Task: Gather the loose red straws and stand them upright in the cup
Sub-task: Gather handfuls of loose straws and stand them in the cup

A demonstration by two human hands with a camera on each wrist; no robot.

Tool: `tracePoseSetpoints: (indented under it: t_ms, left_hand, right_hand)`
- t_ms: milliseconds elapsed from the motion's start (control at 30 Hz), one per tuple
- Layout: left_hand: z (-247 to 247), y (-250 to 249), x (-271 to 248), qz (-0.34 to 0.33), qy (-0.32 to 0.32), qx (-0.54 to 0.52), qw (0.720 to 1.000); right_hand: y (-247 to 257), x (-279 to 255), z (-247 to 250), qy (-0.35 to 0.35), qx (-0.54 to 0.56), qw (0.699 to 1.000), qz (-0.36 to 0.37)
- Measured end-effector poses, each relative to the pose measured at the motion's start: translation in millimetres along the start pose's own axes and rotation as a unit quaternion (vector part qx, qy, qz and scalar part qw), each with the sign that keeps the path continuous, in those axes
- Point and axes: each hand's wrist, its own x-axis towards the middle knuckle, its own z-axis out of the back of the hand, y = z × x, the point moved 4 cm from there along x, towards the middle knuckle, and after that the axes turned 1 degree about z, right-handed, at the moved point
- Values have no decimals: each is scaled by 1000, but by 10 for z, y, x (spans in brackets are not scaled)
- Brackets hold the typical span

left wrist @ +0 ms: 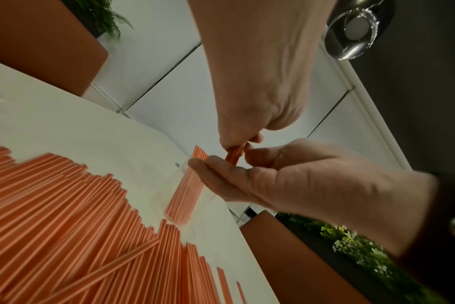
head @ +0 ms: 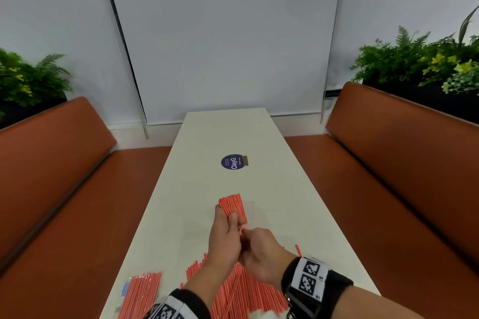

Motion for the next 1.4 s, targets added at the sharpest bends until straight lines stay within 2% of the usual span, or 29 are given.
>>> tracePoseSetpoints:
  t_ms: [67,133,167,233,267,300,333,367,400,433,600,667,800,967,1267,1333,1400]
  left_hand:
    - [46,-57,84,-14,-6,10,1000]
    - [93,-101,201,-26,-13,10,1000]
    - [109,-120,269,-32,-16,8,999]
    - [117,-129,411,-36,-22,-3,999]
    - [108,-130,478,-37,-27,-6,999]
    - [96,-127,540,-38,-34,-4,999]
    - [78,-116,601,-40,-42,-2,998]
    - [56,-101,663,-43,-50,-3,998]
    - [32,-83,720,-44,-56,-6,997]
    - [5,-63,768,-41,-59,-7,997]
    - [-168,87,910,-34,-41,17,998]
    - [-204,177,936,-32,-32,38,998]
    - [-216,299,966,-32,-22,100,994]
    - [-228,290,981,-43,-8,134,990]
    - [-129,124,886,-127,-59,187,972]
    - [-90,138,826,-116,-62,223,966]
    - [-44,173,741,-72,-56,255,963]
  right_hand:
    - [1,43,31,5,-77,997,7]
    - [74,86,50,-16,-240,969,45]
    - [152,110,67,-52,-354,930,84]
    - [338,166,88,-120,-567,796,176]
    - [417,184,74,-136,-632,736,200]
    - [466,241,80,-147,-677,690,210]
    - [497,299,79,-146,-708,659,209]
    - [522,367,72,-135,-726,644,202]
    - [542,442,70,-121,-732,642,193]
    - [547,540,86,-107,-726,654,183]
    - [470,955,250,-64,-644,746,157]
    - [420,1060,318,-73,-627,755,177]
    - [354,1132,334,-55,-631,749,194]
    - [301,1125,289,-66,-646,724,232]
    - [286,1093,235,-128,-657,709,223]
    - [285,1094,232,-130,-653,713,219]
    - [299,1089,219,-127,-642,727,206]
